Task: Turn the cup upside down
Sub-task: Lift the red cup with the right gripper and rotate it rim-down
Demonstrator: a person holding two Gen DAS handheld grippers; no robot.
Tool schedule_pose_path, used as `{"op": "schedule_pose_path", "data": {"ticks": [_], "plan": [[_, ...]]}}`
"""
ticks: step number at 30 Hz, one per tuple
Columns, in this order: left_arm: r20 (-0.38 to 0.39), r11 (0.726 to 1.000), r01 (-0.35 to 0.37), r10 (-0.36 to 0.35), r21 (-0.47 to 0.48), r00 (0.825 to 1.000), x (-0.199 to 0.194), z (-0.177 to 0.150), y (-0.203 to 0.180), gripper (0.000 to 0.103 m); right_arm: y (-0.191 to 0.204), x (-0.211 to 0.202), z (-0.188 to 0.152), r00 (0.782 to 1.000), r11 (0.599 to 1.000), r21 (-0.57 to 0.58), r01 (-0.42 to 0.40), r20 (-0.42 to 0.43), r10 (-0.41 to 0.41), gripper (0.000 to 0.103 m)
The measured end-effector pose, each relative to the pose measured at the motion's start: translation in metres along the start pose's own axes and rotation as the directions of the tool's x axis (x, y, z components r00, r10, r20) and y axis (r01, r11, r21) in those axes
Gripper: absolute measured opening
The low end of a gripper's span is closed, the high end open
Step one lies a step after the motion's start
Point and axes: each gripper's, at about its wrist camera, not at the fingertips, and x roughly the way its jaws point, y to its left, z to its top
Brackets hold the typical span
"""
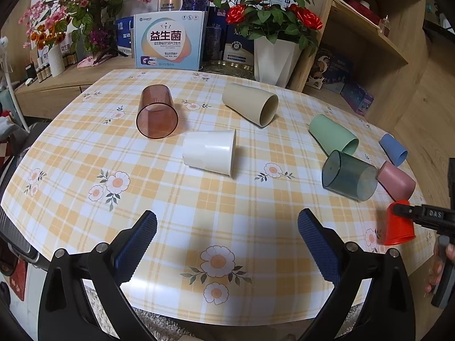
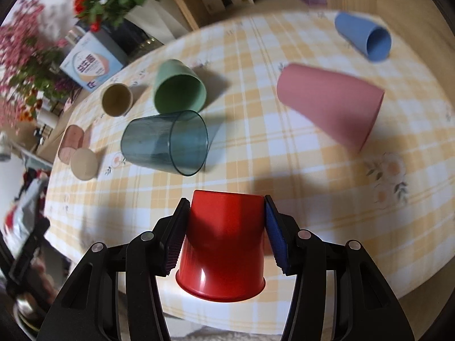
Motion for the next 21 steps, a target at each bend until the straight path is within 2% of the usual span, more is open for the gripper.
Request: {"op": "schedule_pose_path", "data": {"ticks": [5,14,18,21], "plan": [[0.000,1.000,0.005,-0.005,0.010,1.000,-0.001,-0.002,-0.004,0.097,0.000,-0.011,-0.003,0.997,0.995,-0.086,0.051,0.065,-0.045,0.050],[-0.002,0.999,0.002,-0.002,0.035,1.000,-0.004,-0.004,-0.014,0.097,-0.007,0.008,0.019,0.976,0.981,-0.122,0.149,0.174,-0.127,0.050],[-0.008,1.000,-0.010,0.010,0.028,1.000,-0.002,-0.004,-0.011,0.097,0.002,0.013,0.029,0.957,0.973,-0.154,0.171,0.262,-0.127,0.050],[-0.013,1.000,-0.012,0.012,0.026,1.000,0.000,-0.004,-0.010,0.097,0.011,0.019,0.026,0.937,0.952,-0.212,0.219,0.318,-0.144,0.050]]}}
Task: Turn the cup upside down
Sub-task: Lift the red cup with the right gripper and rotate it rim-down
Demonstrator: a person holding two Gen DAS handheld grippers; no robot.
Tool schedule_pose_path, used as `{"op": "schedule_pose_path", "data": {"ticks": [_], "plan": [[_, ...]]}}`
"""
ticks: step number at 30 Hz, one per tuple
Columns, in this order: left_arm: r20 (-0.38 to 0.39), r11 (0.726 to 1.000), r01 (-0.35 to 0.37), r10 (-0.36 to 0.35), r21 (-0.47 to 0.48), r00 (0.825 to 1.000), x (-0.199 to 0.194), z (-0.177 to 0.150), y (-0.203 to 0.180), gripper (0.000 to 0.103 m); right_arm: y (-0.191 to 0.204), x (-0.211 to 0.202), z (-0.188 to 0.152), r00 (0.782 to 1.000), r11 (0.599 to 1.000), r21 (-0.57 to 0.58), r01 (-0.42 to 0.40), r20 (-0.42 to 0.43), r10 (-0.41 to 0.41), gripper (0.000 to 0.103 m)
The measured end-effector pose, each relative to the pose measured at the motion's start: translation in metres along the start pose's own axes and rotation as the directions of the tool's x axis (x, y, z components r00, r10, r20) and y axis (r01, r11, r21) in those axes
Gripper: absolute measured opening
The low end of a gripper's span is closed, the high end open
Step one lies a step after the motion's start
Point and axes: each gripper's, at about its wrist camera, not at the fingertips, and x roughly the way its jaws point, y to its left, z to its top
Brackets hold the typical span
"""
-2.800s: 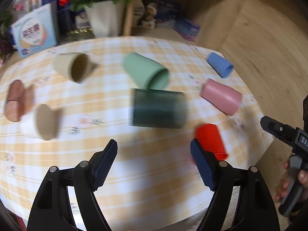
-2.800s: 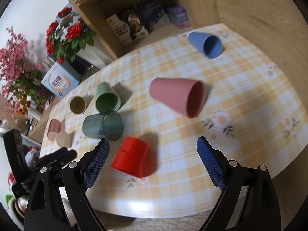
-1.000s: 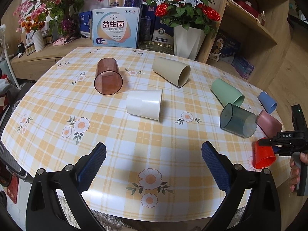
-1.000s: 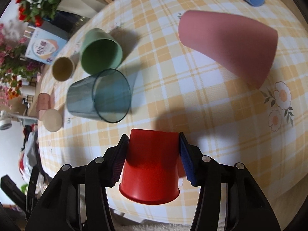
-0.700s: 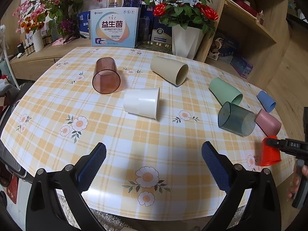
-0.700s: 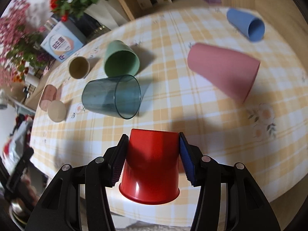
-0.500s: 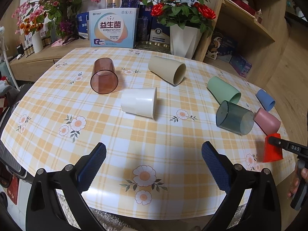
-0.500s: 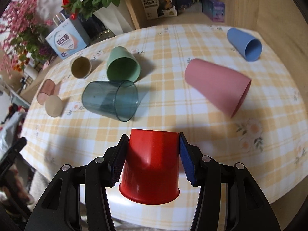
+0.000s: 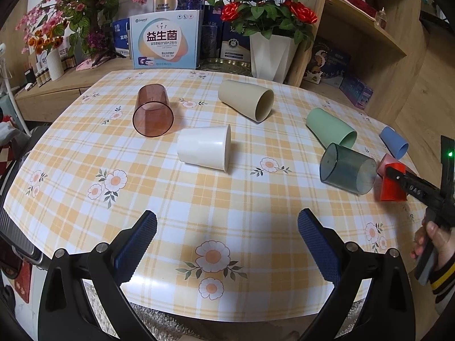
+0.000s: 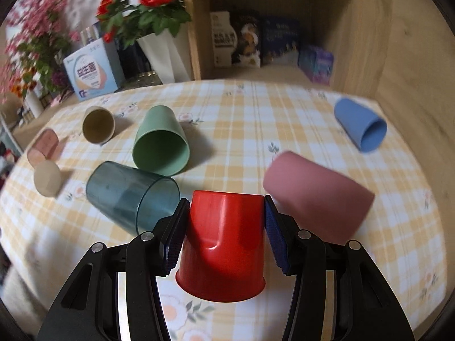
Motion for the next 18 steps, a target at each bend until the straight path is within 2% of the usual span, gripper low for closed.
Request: {"op": "schedule_pose_path", "data": {"ticks": [5,18], "plan": [[-0.003,1.000,-0.002,0.002,0.005,1.000,0.001,0.000,0.000,0.097,0.009,-0.001,-0.014,0.999,0.998,-0.049,0.027,0.048,-0.025,0.050],[-0.016,1.000,0.007,-0.007,-0.005,1.000,0.004,-0.001,0.001,0.097,0.002,-0.018,-0.033,0.998,1.000,0.009,-0.004,0.057,0.004,0.050]]}}
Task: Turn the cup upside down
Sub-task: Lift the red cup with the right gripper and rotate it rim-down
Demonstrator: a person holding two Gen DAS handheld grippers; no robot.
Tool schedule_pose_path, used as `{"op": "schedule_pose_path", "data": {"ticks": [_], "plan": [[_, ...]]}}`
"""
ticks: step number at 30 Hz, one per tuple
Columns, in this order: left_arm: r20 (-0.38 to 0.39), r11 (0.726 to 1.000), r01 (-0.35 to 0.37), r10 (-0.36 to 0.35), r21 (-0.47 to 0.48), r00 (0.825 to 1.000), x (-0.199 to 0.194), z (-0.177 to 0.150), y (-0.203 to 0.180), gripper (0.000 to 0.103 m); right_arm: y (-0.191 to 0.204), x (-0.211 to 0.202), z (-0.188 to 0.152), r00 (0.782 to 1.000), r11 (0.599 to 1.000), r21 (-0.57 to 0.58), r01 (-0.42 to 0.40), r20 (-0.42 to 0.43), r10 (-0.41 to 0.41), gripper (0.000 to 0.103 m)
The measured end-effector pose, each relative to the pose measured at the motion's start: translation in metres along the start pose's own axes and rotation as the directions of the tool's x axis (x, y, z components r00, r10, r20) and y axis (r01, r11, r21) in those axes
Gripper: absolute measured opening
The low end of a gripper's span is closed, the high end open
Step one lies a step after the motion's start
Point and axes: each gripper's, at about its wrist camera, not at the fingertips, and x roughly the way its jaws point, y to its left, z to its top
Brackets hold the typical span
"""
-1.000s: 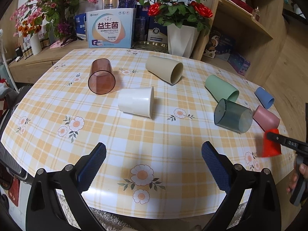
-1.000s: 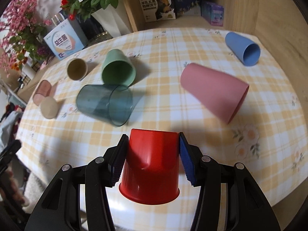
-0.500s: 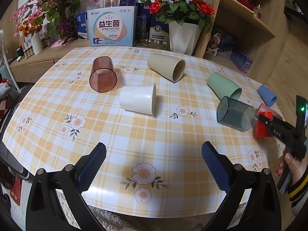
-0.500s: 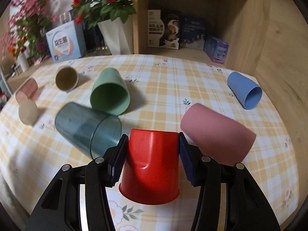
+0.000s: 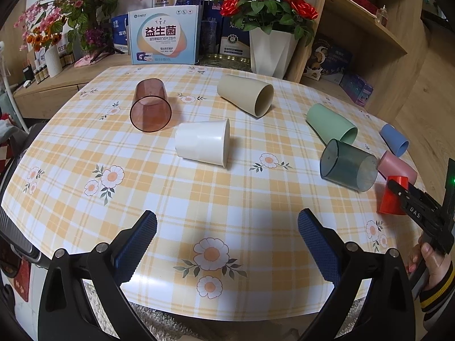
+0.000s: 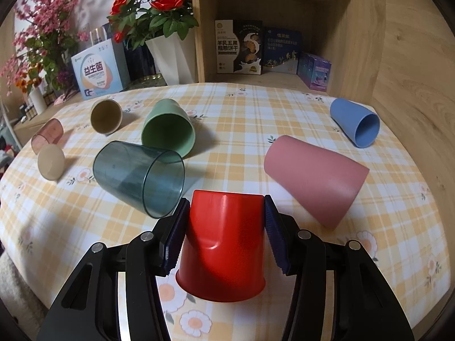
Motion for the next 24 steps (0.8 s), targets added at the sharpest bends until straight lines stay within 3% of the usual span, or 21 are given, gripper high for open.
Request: {"op": "schedule_pose_path", "data": {"ticks": [14,24], "plan": [[0.005,1.000,0.006,-0.006,-0.005,1.000,-0.003,0.000,-0.001,0.097,0.000,-0.012,-0.015,1.000,0.999,0.029,-0.026,-0.006,0.026,0.050],[0.004,1.000,0.008,-0.008,-0.027,1.000,-0.003,0.002,0.003,0.097,-0.004,-0.014,-0.015,0.997,0.997,0.072,-0.041,-0.061,0.045,0.050]]}}
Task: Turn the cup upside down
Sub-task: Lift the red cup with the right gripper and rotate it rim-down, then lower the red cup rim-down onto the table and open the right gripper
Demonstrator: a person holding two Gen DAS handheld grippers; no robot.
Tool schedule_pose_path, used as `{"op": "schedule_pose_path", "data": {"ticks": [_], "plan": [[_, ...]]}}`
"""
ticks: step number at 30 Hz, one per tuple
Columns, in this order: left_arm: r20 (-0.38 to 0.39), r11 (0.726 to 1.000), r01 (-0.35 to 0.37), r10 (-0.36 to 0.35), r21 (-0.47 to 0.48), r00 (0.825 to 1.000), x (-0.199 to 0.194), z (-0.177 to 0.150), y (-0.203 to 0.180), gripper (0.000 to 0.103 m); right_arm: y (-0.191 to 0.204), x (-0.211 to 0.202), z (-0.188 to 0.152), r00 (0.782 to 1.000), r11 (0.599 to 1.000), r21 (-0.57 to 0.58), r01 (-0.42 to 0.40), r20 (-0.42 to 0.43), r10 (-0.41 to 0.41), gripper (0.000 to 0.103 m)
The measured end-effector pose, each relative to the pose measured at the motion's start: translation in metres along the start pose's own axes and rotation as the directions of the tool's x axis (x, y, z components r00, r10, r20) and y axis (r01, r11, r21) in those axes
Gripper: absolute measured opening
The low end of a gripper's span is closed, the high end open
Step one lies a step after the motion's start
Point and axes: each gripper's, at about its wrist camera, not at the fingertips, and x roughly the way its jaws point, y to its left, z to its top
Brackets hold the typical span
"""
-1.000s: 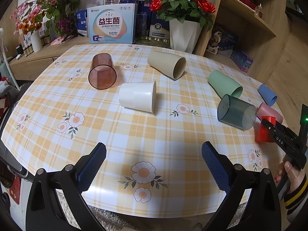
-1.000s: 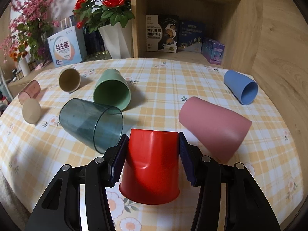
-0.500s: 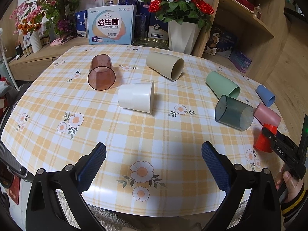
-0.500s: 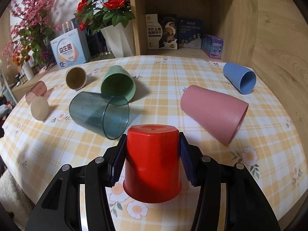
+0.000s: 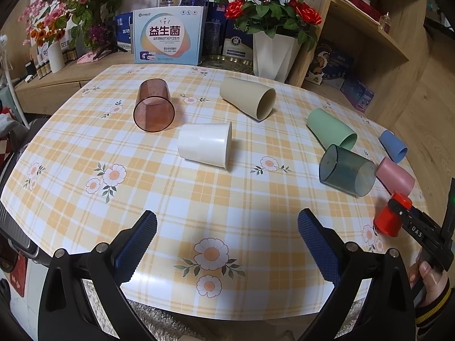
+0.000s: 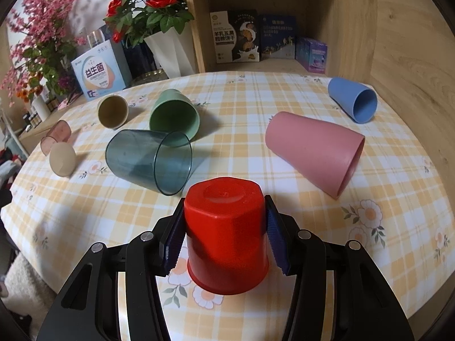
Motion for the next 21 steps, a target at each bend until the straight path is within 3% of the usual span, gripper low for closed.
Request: {"op": "schedule_pose_path", "data": {"ticks": [19,21], "plan": [[0.019,0.999,0.020,-0.019,-0.035,1.000,-0.011,0.002,0.009,0.097,0.007,0.000,-0.004,0.991,0.999,-0.011,0.037,-0.130,-0.038,0.052],[0.034,1.000,0.020,-0.019,-0.021,0.999,-0.015,0.005,0.008,0.097,0.008,-0.001,-0.002,0.990,0.999,-0.013,0.035,-0.137,-0.037,0.062]]}}
